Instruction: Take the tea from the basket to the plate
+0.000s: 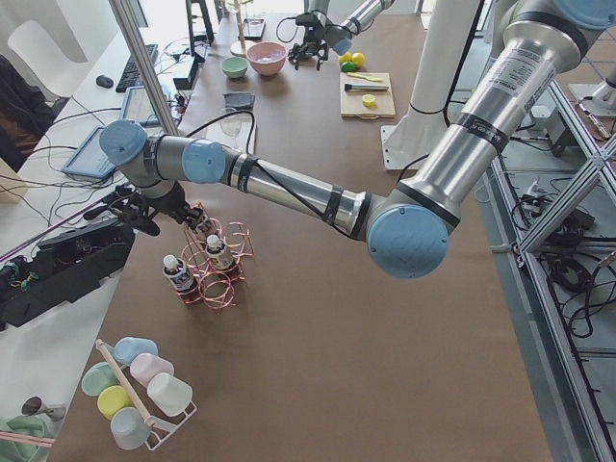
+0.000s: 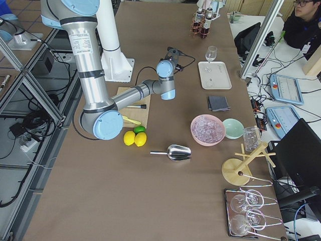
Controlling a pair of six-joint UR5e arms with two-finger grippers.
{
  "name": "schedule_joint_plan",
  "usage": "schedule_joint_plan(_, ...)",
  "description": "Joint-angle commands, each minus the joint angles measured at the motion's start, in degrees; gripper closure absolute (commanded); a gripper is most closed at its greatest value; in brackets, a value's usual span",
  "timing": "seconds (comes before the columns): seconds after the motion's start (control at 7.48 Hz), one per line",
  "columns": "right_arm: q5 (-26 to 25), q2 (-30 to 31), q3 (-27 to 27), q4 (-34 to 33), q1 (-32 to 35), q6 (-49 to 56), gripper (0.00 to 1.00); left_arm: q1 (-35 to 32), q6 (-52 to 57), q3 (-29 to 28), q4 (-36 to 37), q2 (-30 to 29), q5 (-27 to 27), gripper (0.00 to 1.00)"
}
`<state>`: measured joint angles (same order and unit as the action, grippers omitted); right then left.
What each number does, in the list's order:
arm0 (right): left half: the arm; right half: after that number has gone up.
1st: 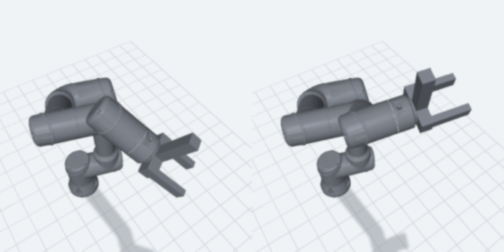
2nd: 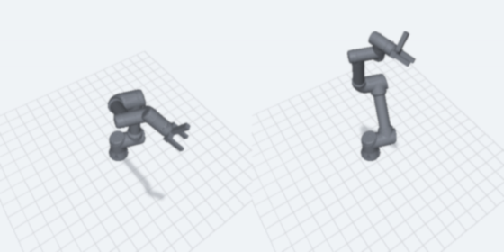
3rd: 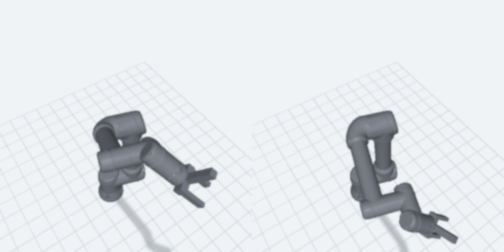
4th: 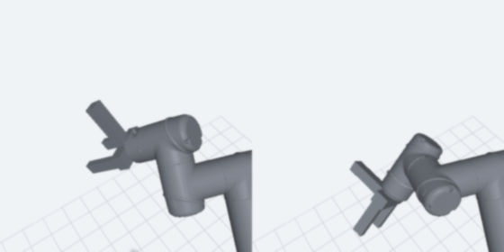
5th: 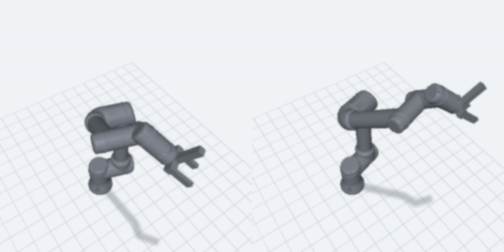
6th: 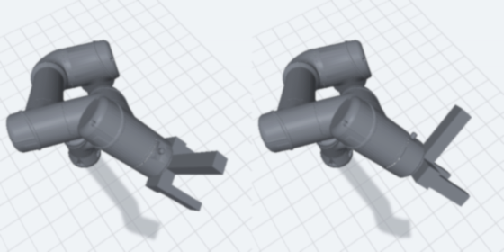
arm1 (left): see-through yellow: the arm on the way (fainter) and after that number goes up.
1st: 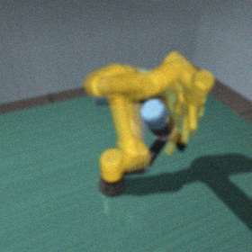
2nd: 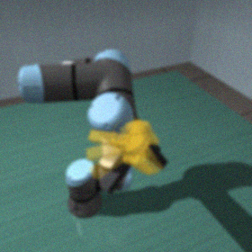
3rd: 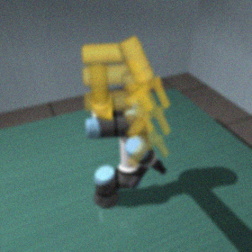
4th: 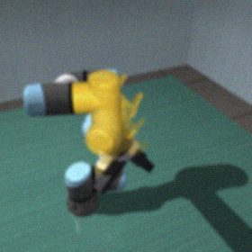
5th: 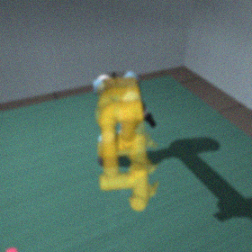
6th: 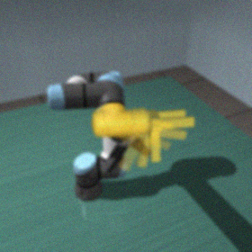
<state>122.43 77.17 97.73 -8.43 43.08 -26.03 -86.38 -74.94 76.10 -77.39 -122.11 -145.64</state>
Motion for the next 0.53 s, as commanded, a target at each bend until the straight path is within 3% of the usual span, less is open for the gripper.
schedule_joint_plan(0.0,0.0,0.61,0.09,-0.01,-0.54,0.02,0.0,0.16,-0.12,0.01,-1.36,-0.05,-0.52,0.91)
schedule_joint_plan(0.13,-0.09,0.7,0.09,-0.01,-0.63,-0.07,0.0,0.16,-0.38,0.01,-2.41,-0.14,-0.53,1.0)
schedule_joint_plan(0.4,0.0,1.4,0.18,0.08,-0.8,-0.07,0.0,0.07,-1.52,1.06,-2.34,-0.31,-2.44,1.0)
